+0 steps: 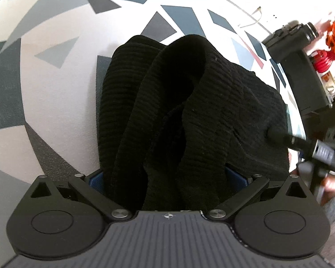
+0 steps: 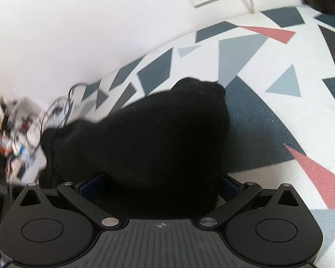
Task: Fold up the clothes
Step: 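Slide both grippers under the folded black garment from its sides, then close both grippers on the folded garment and lift it off the table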
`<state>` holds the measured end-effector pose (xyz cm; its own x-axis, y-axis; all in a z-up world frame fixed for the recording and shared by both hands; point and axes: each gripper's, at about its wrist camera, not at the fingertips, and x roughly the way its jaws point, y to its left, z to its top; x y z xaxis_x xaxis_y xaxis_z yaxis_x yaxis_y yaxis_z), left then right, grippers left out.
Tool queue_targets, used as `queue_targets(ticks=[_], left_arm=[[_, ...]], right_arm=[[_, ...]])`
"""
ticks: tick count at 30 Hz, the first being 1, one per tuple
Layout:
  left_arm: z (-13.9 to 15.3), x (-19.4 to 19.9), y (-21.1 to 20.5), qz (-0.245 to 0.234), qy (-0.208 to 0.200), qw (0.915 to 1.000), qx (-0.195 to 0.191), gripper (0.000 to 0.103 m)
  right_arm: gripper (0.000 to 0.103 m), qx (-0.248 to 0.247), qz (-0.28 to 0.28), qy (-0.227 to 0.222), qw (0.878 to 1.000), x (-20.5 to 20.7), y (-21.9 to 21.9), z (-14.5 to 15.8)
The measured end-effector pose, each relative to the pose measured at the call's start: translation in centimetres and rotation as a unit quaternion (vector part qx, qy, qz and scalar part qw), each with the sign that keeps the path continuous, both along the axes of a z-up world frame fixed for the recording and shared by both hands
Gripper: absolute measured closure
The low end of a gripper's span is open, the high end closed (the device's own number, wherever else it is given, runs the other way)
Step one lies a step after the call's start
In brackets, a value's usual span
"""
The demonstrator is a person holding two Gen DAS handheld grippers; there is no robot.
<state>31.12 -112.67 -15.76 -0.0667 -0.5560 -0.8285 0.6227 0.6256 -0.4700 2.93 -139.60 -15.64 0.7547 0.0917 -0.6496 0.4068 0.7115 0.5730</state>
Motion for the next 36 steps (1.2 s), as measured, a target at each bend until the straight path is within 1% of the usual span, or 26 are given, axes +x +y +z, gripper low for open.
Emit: queue_targets(ticks=[2,4,5,6,8,9,13,15,16,17,18,20,22,24,25,27,30,34,36], left_arm=[[-0.1,-0.2,0.4,0.003,-0.006,0.9999,-0.008,0.000],[-0.1,-0.3,0.8,0.007,-0.008,0.9998,-0.016,0.001],[0.0,-0.3,0.9,0.005,-0.005,0.9998,-0.020,0.005],[0.1,-0.3,1.1,0.003,-0.003,0.9997,-0.025,0.014],[0.3,-0.3,1.4,-0.001,0.003,0.9994,-0.033,0.020],[0.3,-0.2,1.4,-0.005,0.007,0.9993,-0.036,0.022],[0.2,-0.1,0.9,-0.012,0.018,0.9989,-0.041,0.023],[-0.1,-0.2,0.6,-0.005,0.015,0.9989,-0.044,0.021],[-0.1,-0.3,0.6,0.001,0.013,0.9988,-0.046,0.021],[-0.2,-0.4,0.6,0.006,0.010,0.9988,-0.048,0.021],[0.0,-0.5,0.6,0.011,0.007,0.9990,-0.042,0.022],[0.7,-1.1,0.8,0.012,-0.016,0.9992,-0.033,0.028],[1.7,-2.2,1.4,0.010,-0.052,0.9980,-0.036,0.033],[2.8,-3.3,2.4,0.016,-0.087,0.9952,-0.043,0.037],[3.4,-3.8,3.0,0.023,-0.100,0.9935,-0.048,0.037],[4.6,-4.8,4.4,0.037,-0.127,0.9895,-0.059,0.038],[6.2,-5.4,6.5,0.055,-0.147,0.9847,-0.076,0.039],[8.1,-5.8,9.8,0.073,-0.165,0.9791,-0.093,0.038],[8.9,-6.0,11.7,0.090,-0.172,0.9763,-0.096,0.038]], right_arm=[[0.001,0.022,-0.017,-0.014,0.999,0.0,-0.7,-0.3],[0.001,0.056,-0.033,-0.034,0.997,-0.5,-1.6,-0.7],[0.001,0.077,-0.040,-0.044,0.995,-0.8,-2.0,-0.9],[0.001,0.099,-0.043,-0.054,0.993,-1.1,-2.4,-1.2],[0.001,0.145,-0.026,-0.059,0.987,-1.5,-3.0,-1.7],[0.001,0.150,-0.011,-0.055,0.987,-1.6,-3.0,-1.7],[0.002,0.143,0.045,-0.043,0.988,-2.2,-2.8,-1.5],[0.003,0.141,0.053,-0.039,0.988,-1.6,-2.7,-1.4],[0.008,0.140,0.057,-0.037,0.988,-1.4,-2.6,-1.3],[0.015,0.130,0.059,-0.029,0.989,-0.5,-2.2,-1.1],[0.018,0.112,0.058,-0.018,0.992,0.2,-1.8,-0.8],[0.052,0.077,0.055,0.003,0.995,1.5,-0.9,-0.1],[0.063,0.067,0.055,-0.004,0.996,1.6,-0.4,1.0],[0.066,0.045,0.062,-0.021,0.997,1.3,0.7,2.4],[0.067,0.030,0.068,-0.030,0.997,1.1,1.5,3.2],[0.068,0.019,0.071,-0.049,0.996,0.8,2.8,4.6],[0.069,-0.009,0.072,-0.073,0.995,0.9,5.1,6.8],[0.069,-0.023,0.085,-0.096,0.992,0.8,6.8,9.9],[0.069,-0.029,0.097,-0.102,0.990,1.9,8.3,11.4]])
